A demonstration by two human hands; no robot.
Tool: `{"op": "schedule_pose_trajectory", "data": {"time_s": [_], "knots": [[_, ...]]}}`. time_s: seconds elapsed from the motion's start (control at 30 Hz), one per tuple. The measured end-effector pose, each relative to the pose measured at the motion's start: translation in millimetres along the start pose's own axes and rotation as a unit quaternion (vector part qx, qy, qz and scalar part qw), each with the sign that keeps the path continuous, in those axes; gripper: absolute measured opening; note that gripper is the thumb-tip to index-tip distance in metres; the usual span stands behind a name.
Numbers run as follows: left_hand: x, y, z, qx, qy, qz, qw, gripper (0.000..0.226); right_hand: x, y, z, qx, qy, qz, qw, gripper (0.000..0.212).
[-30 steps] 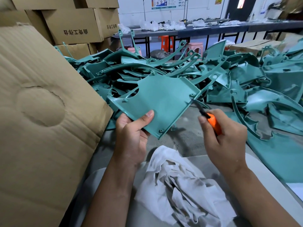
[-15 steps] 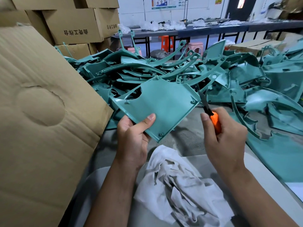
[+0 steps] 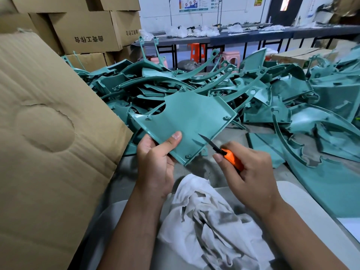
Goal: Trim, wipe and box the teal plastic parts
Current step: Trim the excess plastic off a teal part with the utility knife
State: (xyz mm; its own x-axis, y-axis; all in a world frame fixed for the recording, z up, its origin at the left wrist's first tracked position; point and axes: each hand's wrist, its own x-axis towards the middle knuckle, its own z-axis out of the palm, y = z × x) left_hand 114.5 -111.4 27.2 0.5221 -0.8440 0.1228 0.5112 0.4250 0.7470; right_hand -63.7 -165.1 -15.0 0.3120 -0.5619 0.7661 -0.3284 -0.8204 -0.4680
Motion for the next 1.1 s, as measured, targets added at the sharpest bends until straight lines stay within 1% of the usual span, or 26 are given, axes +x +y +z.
{"op": "schedule_pose_trajectory", "data": {"time_s": [0.07, 0.13, 0.23, 0.27, 0.3, 0.4, 0.43, 0.47, 0.53, 0.63, 0.7, 0.77, 0.9, 1.0, 1.03, 1.1], "knots": [[1, 0, -1, -0.001, -0.002, 0.002, 1.000, 0.046, -1, -1, 1, 0.004, -0.041, -0.011, 0.999, 0.031], [1, 1, -3, 0.004, -0.010, 0.005, 1.000, 0.048, -1, -1, 1, 0.017, -0.072, -0.009, 0.997, 0.031], [0, 0, -5, 0.008, -0.020, 0.007, 1.000, 0.042, 2, 1, -2, 0.042, -0.093, -0.012, 0.995, 0.028], [0, -1, -4, 0.008, -0.021, 0.008, 1.000, 0.039, 2, 2, -4, 0.047, -0.078, -0.011, 0.996, 0.027], [0, -2, -4, 0.008, -0.020, 0.009, 1.000, 0.036, 2, 3, -5, 0.043, -0.043, -0.005, 0.998, 0.027], [1, -4, -2, 0.008, -0.012, 0.011, 1.000, 0.034, 4, 6, -9, -0.031, 0.089, 0.038, 0.995, 0.025], [1, -4, -2, 0.008, -0.010, 0.012, 1.000, 0.035, 5, 7, -10, -0.055, 0.111, 0.053, 0.991, 0.025], [1, -4, -2, 0.009, -0.009, 0.014, 1.000, 0.037, 5, 8, -10, -0.070, 0.116, 0.061, 0.989, 0.025], [1, -5, -1, 0.014, -0.007, 0.021, 1.000, 0.035, 4, 9, -8, -0.072, 0.090, 0.057, 0.992, 0.023], [1, -7, -1, 0.024, -0.008, 0.025, 0.999, 0.032, 2, 6, -1, -0.048, 0.044, 0.039, 0.997, 0.022], [1, -7, -2, 0.027, -0.004, 0.028, 0.999, 0.032, 1, 5, 0, -0.026, 0.027, 0.030, 0.999, 0.023], [1, -4, -2, 0.022, 0.001, 0.031, 0.999, 0.033, 0, 4, 0, -0.009, -0.009, 0.016, 1.000, 0.026], [1, 2, 0, -0.004, 0.005, 0.032, 0.999, 0.045, -2, 2, 1, 0.008, -0.076, -0.006, 0.997, 0.032], [1, 5, 0, -0.016, 0.006, 0.023, 1.000, 0.050, -1, -1, 1, 0.035, -0.145, -0.020, 0.989, 0.030], [2, 6, 0, -0.019, 0.006, 0.021, 1.000, 0.051, -1, -2, 1, 0.048, -0.147, -0.025, 0.988, 0.030], [2, 6, 0, -0.018, 0.010, 0.020, 1.000, 0.055, -2, -3, 0, 0.068, -0.093, -0.014, 0.993, 0.031]]}}
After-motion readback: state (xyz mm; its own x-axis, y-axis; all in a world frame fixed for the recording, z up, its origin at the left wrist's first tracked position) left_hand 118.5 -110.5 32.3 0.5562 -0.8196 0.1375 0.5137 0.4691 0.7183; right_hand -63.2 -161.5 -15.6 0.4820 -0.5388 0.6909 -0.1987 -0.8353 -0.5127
